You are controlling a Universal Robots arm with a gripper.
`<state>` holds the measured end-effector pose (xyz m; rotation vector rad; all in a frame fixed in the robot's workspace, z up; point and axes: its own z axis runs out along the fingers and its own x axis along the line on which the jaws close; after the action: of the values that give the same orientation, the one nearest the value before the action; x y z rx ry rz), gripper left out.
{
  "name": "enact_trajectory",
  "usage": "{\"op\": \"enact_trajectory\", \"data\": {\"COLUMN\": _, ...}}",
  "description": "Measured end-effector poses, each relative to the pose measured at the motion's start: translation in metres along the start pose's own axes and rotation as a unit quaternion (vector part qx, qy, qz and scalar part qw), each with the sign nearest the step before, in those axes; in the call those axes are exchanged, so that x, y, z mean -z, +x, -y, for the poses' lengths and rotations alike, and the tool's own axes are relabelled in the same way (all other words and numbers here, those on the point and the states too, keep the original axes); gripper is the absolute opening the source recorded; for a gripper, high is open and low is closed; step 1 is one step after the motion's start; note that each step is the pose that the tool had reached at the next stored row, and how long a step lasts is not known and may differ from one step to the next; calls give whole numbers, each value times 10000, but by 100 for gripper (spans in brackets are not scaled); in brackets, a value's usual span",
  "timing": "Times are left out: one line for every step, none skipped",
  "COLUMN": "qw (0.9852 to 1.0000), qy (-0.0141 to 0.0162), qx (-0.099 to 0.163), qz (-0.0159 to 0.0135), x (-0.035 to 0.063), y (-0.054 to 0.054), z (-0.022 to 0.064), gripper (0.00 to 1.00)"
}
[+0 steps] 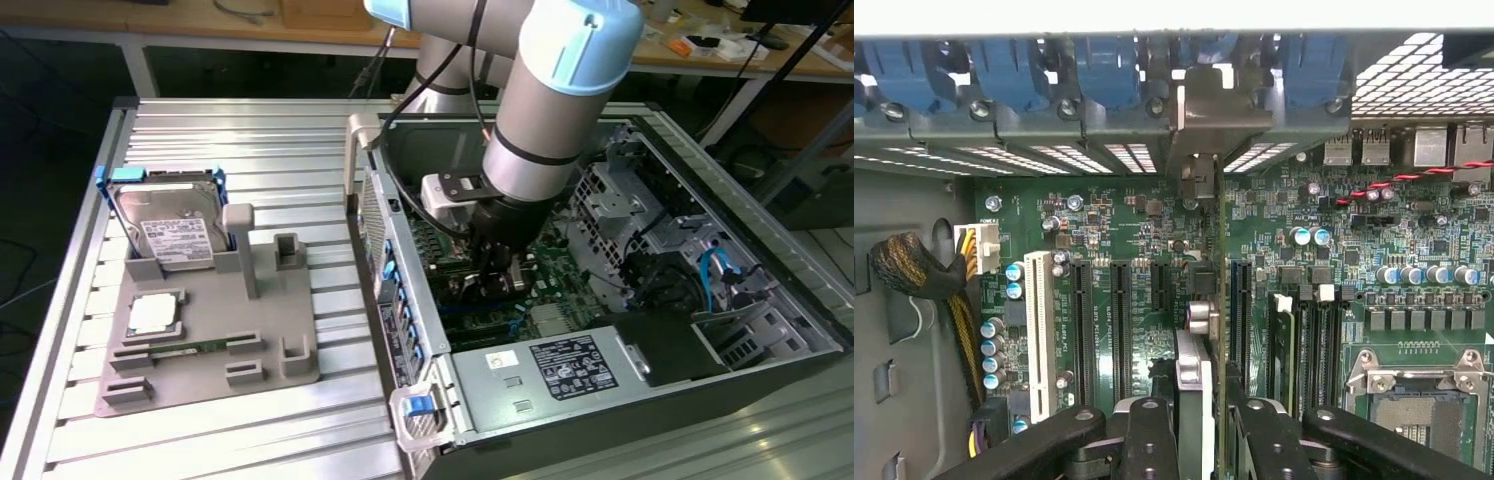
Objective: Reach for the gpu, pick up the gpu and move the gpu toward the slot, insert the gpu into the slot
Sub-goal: 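Insert the gpu into the slot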
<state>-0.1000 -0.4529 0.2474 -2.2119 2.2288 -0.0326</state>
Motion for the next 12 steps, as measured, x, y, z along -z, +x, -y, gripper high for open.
{"op": "enact_trajectory", "data": {"qw": 10000, "qy": 0, "qx": 0, "qz": 0, "x": 0, "y": 0, "z": 0, "gripper": 28}}
{"op": "enact_trajectory", "data": {"qw": 10000, "qy": 0, "qx": 0, "qz": 1, "x": -1, "y": -1, "z": 0, "gripper": 28}}
{"op": "enact_trajectory", "data": {"qw": 10000, "qy": 0, "qx": 0, "qz": 1, "x": -1, "y": -1, "z": 0, "gripper": 28}}
{"op": "enact_trajectory", "data": {"qw": 10000, "qy": 1, "qx": 0, "qz": 1, "x": -1, "y": -4, "z": 0, "gripper": 28}}
{"op": "enact_trajectory", "data": {"qw": 10000, "qy": 1, "qx": 0, "qz": 1, "x": -1, "y": -6, "z": 0, "gripper": 28}}
{"op": "enact_trajectory", "data": {"qw": 10000, "qy": 1, "qx": 0, "qz": 2, "x": -2, "y": -9, "z": 0, "gripper": 28}}
{"op": "enact_trajectory", "data": {"qw": 10000, "qy": 1, "qx": 0, "qz": 2, "x": -2, "y": -10, "z": 0, "gripper": 28}}
{"op": "enact_trajectory", "data": {"qw": 10000, "qy": 1, "qx": 0, "qz": 1, "x": -2, "y": -10, "z": 0, "gripper": 28}}
{"op": "enact_trajectory", "data": {"qw": 10000, "qy": 0, "qx": 0, "qz": 1, "x": -1, "y": -10, "z": 0, "gripper": 28}}
{"op": "enact_trajectory", "data": {"qw": 10000, "qy": 0, "qx": 0, "qz": 0, "x": 0, "y": -10, "z": 0, "gripper": 28}}
{"op": "enact_trajectory", "data": {"qw": 10000, "qy": 0, "qx": 0, "qz": 0, "x": 0, "y": -10, "z": 0, "gripper": 28}}
{"op": "enact_trajectory", "data": {"qw": 10000, "qy": 0, "qx": 0, "qz": 0, "x": 0, "y": -10, "z": 0, "gripper": 28}}
